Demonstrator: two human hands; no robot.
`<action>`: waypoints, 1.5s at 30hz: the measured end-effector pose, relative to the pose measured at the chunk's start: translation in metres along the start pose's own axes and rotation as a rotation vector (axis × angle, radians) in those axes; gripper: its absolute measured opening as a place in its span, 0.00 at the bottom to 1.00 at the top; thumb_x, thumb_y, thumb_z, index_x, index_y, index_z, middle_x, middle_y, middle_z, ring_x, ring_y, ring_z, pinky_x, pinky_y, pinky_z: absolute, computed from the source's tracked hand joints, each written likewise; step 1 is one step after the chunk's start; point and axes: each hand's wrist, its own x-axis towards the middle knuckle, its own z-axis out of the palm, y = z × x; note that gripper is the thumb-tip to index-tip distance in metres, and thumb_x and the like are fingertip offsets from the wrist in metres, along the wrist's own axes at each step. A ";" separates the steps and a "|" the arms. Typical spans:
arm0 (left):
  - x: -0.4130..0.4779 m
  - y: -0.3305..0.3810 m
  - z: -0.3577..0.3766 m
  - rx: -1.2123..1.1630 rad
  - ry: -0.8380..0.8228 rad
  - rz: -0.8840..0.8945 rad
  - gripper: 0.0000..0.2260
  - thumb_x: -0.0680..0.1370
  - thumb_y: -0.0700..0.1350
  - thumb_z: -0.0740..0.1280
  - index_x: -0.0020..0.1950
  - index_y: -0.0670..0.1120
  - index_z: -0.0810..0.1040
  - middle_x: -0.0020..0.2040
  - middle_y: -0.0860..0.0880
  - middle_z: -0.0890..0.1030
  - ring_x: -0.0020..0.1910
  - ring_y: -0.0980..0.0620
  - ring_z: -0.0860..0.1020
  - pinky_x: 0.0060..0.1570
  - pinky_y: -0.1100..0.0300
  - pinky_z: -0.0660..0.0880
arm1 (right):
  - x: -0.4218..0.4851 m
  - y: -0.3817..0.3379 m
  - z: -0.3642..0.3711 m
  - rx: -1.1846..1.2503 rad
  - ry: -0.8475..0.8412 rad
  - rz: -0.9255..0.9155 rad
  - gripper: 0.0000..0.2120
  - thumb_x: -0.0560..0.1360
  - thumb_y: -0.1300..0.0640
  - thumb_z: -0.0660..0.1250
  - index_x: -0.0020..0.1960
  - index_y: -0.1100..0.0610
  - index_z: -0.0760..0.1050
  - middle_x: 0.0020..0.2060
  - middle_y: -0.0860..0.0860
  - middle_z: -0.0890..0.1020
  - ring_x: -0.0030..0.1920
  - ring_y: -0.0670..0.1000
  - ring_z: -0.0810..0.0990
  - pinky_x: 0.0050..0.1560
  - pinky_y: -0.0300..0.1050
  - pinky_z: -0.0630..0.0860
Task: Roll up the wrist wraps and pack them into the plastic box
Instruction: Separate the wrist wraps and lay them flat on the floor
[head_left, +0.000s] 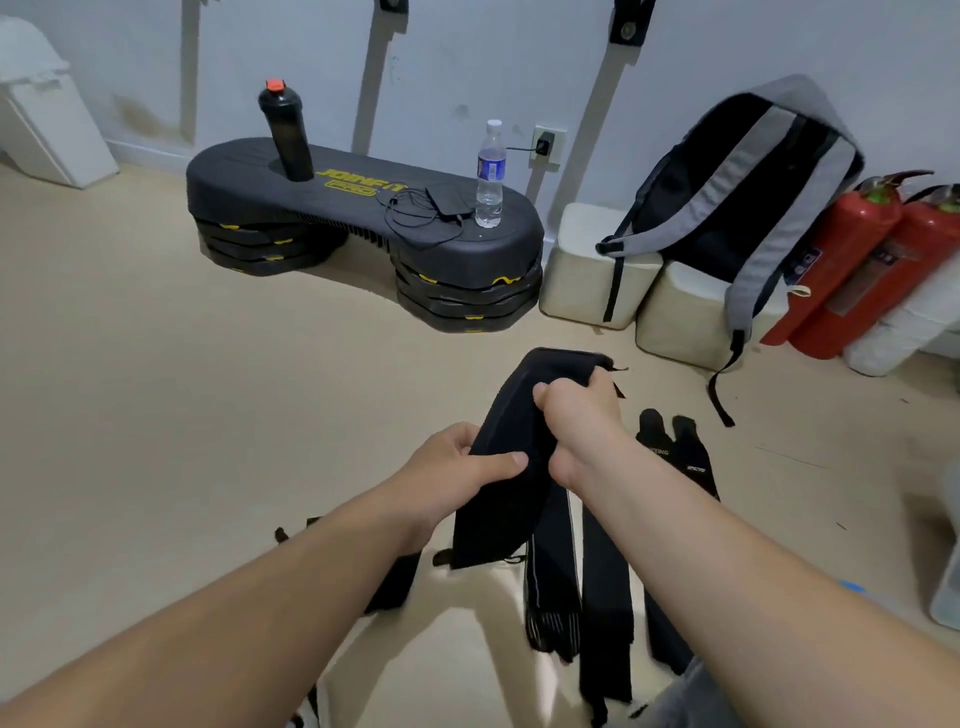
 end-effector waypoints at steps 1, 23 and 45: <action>0.003 -0.008 -0.001 -0.015 0.008 -0.024 0.14 0.76 0.49 0.79 0.56 0.46 0.80 0.48 0.50 0.88 0.46 0.52 0.87 0.45 0.59 0.79 | 0.006 0.006 0.004 0.021 0.025 0.054 0.32 0.80 0.70 0.61 0.80 0.46 0.64 0.59 0.52 0.80 0.49 0.55 0.81 0.42 0.52 0.82; 0.167 -0.173 -0.030 -0.080 0.009 -0.443 0.09 0.80 0.41 0.71 0.60 0.43 0.81 0.56 0.43 0.87 0.55 0.41 0.86 0.53 0.49 0.85 | 0.246 0.136 0.018 -0.995 -0.036 -0.198 0.40 0.82 0.53 0.69 0.85 0.44 0.49 0.77 0.58 0.62 0.73 0.62 0.70 0.74 0.58 0.71; 0.168 -0.243 -0.011 0.228 0.119 -0.422 0.03 0.83 0.47 0.67 0.55 0.51 0.74 0.53 0.47 0.82 0.52 0.49 0.81 0.56 0.52 0.81 | 0.217 0.258 -0.013 -1.355 -0.701 0.278 0.30 0.85 0.42 0.60 0.83 0.52 0.62 0.84 0.52 0.61 0.82 0.56 0.61 0.82 0.54 0.58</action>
